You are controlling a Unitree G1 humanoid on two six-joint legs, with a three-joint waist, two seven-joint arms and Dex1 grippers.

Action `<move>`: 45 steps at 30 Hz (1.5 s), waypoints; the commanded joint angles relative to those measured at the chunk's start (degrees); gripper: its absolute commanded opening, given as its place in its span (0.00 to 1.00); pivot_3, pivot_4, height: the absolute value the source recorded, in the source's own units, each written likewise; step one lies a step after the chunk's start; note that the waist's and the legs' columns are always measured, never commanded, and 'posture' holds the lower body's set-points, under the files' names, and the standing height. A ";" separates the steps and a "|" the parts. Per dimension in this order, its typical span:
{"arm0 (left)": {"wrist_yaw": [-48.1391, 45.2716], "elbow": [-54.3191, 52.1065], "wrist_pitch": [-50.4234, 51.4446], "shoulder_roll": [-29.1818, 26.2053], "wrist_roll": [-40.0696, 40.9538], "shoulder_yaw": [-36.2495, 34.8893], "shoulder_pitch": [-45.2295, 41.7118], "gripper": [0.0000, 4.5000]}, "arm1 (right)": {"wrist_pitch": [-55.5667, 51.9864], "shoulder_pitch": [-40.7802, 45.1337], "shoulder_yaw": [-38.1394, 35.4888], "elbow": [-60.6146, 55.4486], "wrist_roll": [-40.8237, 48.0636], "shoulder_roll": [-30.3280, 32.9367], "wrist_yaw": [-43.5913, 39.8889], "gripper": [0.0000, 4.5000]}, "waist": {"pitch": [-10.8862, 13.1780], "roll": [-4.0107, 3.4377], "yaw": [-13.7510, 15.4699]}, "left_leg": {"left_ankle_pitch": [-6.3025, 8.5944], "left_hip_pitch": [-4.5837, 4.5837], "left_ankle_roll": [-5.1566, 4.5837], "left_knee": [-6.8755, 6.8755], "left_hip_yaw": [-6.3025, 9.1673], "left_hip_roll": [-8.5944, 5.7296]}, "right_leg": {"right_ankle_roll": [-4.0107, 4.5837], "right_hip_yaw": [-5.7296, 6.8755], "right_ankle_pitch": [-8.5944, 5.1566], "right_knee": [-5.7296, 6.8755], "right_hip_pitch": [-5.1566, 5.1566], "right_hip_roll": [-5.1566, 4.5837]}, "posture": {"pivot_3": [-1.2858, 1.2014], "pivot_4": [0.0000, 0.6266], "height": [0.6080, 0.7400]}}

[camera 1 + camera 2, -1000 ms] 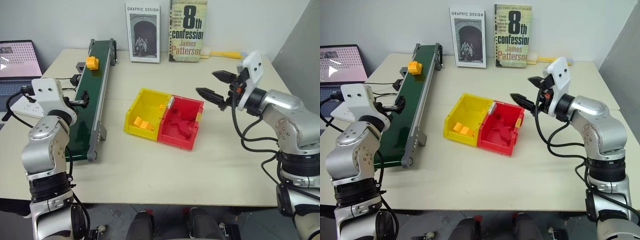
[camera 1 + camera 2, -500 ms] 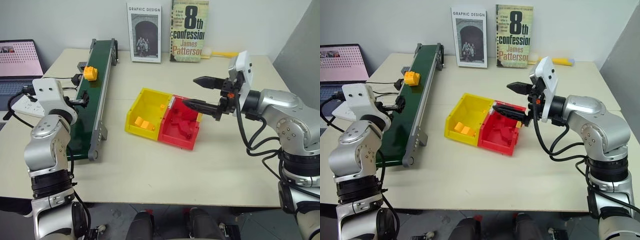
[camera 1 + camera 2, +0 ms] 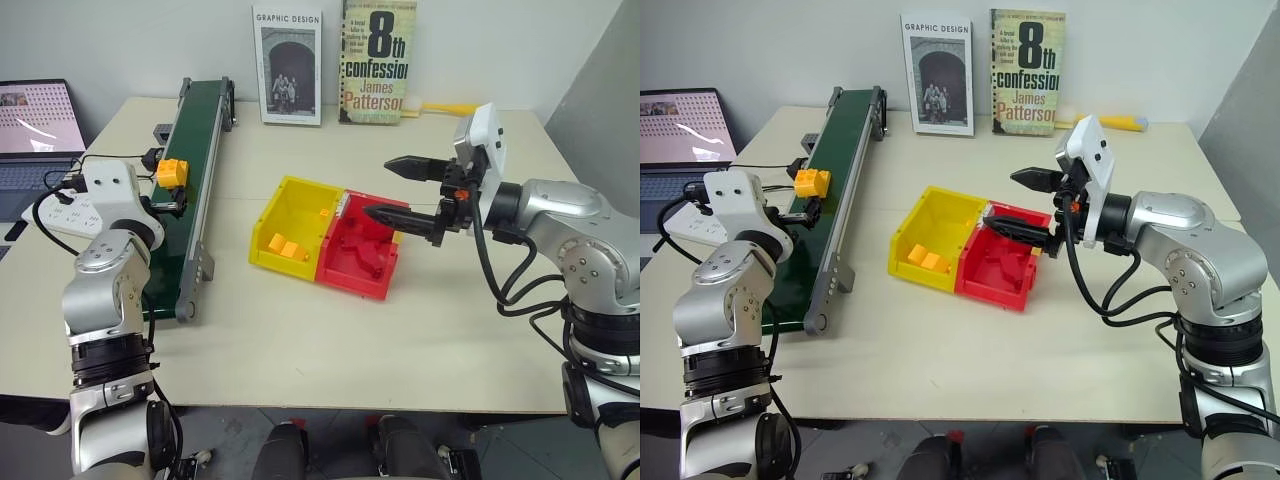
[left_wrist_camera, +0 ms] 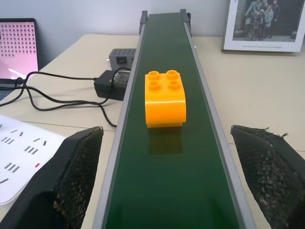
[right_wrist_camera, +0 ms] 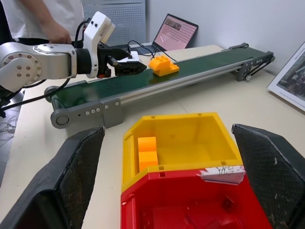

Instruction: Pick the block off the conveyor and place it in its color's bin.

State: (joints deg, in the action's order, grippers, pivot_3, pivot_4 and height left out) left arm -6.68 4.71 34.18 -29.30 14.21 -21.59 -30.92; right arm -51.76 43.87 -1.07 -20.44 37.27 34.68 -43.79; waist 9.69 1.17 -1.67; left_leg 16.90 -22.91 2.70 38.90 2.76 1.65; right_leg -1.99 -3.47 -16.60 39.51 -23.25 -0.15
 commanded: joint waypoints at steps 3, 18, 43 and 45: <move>-0.02 0.21 -0.32 0.90 1.28 -0.70 -2.31 0.96 | 0.64 0.28 -1.33 -2.24 0.36 1.46 0.62 1.00 | 0.00 0.00 0.00 | 0.00 0.00 0.00 0.00 -0.01 -0.01 | 0.00 -0.01 0.00 -0.01 0.00 0.00 | 0.52 0.24 1.00; 3.06 -1.72 6.41 2.28 4.80 -4.46 -1.02 0.34 | 1.80 0.70 -0.92 -0.94 -0.36 2.11 0.17 1.00 | 0.00 0.00 0.00 | 0.00 0.00 0.00 0.00 0.01 0.00 | 0.00 0.00 0.00 0.00 0.00 0.00 | 0.52 0.24 1.00; -33.43 11.31 -5.32 0.76 -0.68 27.27 -16.87 0.68 | -7.77 3.31 -2.52 -11.66 3.62 9.48 3.30 1.00 | 0.03 -0.02 -0.14 | 0.00 -0.04 -0.01 -0.01 0.00 -0.02 | 0.01 -0.02 0.00 -0.06 -0.01 0.12 | 0.52 0.24 1.00; -34.68 12.98 -6.51 0.71 -1.20 27.47 -18.07 0.76 | -8.34 2.56 -2.82 -12.36 3.79 9.87 4.11 1.00 | 0.03 -0.02 -0.01 | 0.00 -0.05 -0.02 -0.01 0.01 -0.03 | 0.00 -0.01 0.00 -0.09 -0.01 0.12 | 0.52 0.24 1.00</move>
State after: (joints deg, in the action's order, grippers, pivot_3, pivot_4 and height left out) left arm -39.91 17.91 30.24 -28.48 13.70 6.42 -46.46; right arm -59.58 46.41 -1.42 -30.63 40.08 43.84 -40.75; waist 9.72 1.15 -1.67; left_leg 16.91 -22.97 2.68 38.89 2.77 1.61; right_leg -1.98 -3.47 -16.60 39.41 -23.26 -0.04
